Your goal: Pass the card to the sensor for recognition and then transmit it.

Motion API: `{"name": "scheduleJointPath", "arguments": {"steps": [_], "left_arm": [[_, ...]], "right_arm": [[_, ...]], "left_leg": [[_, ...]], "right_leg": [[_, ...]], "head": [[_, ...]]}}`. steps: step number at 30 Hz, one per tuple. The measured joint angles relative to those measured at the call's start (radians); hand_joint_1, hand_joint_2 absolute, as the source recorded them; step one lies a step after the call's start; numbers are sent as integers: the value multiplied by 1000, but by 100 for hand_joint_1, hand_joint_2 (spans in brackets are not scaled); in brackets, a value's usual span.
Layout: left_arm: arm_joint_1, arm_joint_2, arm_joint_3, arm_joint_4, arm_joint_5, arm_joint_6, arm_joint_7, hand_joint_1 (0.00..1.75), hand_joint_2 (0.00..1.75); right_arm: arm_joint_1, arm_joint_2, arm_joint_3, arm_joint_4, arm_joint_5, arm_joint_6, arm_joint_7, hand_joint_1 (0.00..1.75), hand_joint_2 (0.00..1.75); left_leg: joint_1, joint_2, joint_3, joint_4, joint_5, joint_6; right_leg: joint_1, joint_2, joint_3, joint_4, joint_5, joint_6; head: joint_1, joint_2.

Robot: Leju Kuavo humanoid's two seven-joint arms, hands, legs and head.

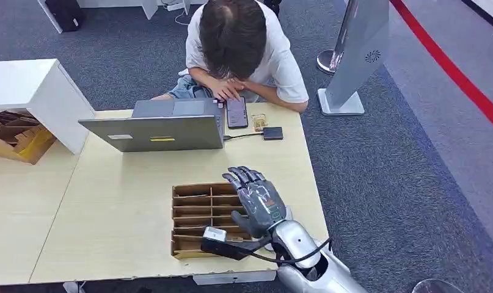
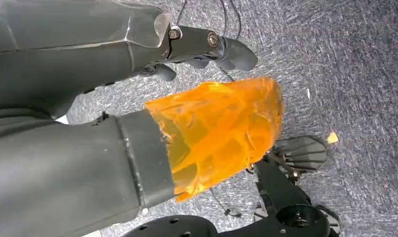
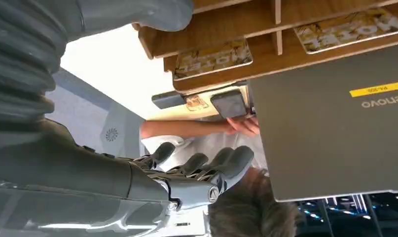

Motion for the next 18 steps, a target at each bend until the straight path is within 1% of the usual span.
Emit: {"name": "scheduleJointPath", "arguments": {"steps": [5,6,11,12,15,18], "left_arm": [[-2,0,0,0,-6,-1,3,0,0],[-3,0,0,0,-9,-1,3,0,0],[-5,0,0,0,-14,-2,6,0,0],[-5,0,0,0,-15,-2,8,0,0],[-5,0,0,0,-16,-2,10,0,0],[-6,0,0,0,-18,-3,10,0,0]], "right_arm": [[-5,11,16,21,-7,8,-3,42,175],[-7,14,20,28,-8,13,-3,40,175],[-18,23,32,66,-17,21,-3,44,175],[-20,24,33,74,-17,21,-3,42,175],[-23,26,39,90,-19,22,-2,45,175],[-31,31,40,103,-20,24,-2,44,175]], "left_leg": [[0,0,0,0,0,0],[0,0,0,0,0,0],[0,0,0,0,0,0],[0,0,0,0,0,0],[0,0,0,0,0,0],[0,0,0,0,0,0]], "right_leg": [[0,0,0,0,0,0],[0,0,0,0,0,0],[0,0,0,0,0,0],[0,0,0,0,0,0],[0,0,0,0,0,0],[0,0,0,0,0,0]], "head": [[0,0],[0,0],[0,0],[0,0],[0,0],[0,0]]}}
